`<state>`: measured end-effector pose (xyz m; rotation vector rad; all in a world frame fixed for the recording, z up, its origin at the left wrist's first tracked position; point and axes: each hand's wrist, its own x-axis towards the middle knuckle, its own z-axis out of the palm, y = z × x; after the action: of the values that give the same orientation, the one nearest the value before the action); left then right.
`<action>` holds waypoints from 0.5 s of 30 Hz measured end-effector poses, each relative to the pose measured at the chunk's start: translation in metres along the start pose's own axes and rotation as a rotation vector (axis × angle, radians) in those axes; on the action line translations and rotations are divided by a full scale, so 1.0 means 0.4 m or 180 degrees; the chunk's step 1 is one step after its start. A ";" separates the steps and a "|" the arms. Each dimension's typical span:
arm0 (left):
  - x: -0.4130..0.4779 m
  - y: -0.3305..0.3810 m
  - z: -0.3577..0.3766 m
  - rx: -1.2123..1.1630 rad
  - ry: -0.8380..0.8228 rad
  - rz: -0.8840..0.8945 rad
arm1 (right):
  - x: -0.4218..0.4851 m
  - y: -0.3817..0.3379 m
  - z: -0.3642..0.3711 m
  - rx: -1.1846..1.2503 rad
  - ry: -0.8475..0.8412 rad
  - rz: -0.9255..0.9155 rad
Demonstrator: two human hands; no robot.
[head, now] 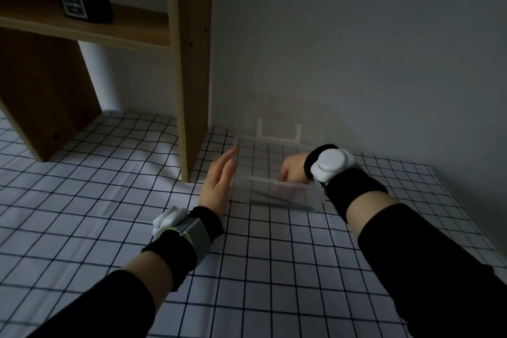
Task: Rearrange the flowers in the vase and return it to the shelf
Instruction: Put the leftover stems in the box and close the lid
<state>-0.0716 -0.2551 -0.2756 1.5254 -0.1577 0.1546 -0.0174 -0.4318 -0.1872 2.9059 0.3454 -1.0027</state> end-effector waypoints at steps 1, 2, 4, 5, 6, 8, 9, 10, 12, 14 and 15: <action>0.001 -0.003 -0.001 0.0011 0.0008 0.0003 | -0.004 0.005 0.003 0.0109 0.0074 -0.0013; 0.002 -0.004 -0.001 0.0015 0.0008 0.0003 | -0.009 0.012 0.006 0.0352 0.0208 -0.0029; 0.002 -0.005 -0.002 0.0016 -0.0006 0.0004 | -0.018 0.032 0.008 0.1221 0.0645 -0.0126; 0.002 -0.006 -0.003 0.0022 -0.0011 0.0002 | -0.022 0.044 0.006 0.1732 0.0991 -0.0193; 0.003 -0.007 -0.004 0.0015 -0.0018 -0.0007 | -0.025 0.057 0.004 0.2247 0.1423 -0.0239; 0.002 -0.007 -0.005 -0.0021 -0.0027 -0.0033 | -0.032 0.087 0.004 0.3169 0.2511 -0.0187; 0.002 -0.007 -0.004 -0.0028 -0.0023 -0.0041 | -0.035 0.103 0.007 0.3487 0.3062 -0.0068; 0.001 -0.007 -0.003 -0.0027 -0.0013 -0.0047 | -0.037 0.118 0.011 0.3705 0.3506 0.0096; 0.000 -0.004 -0.001 -0.0022 0.0023 -0.0073 | -0.036 0.138 0.020 0.3870 0.3917 0.0484; 0.000 -0.001 -0.001 -0.0009 0.0036 -0.0122 | -0.021 0.154 0.024 0.3878 0.3644 0.0779; 0.000 0.003 -0.005 0.0018 0.0039 -0.0129 | -0.012 0.155 0.023 0.3950 0.3367 0.0806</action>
<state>-0.0719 -0.2532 -0.2746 1.5320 -0.1167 0.1321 -0.0125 -0.4942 -0.1932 4.0367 -0.9790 0.8087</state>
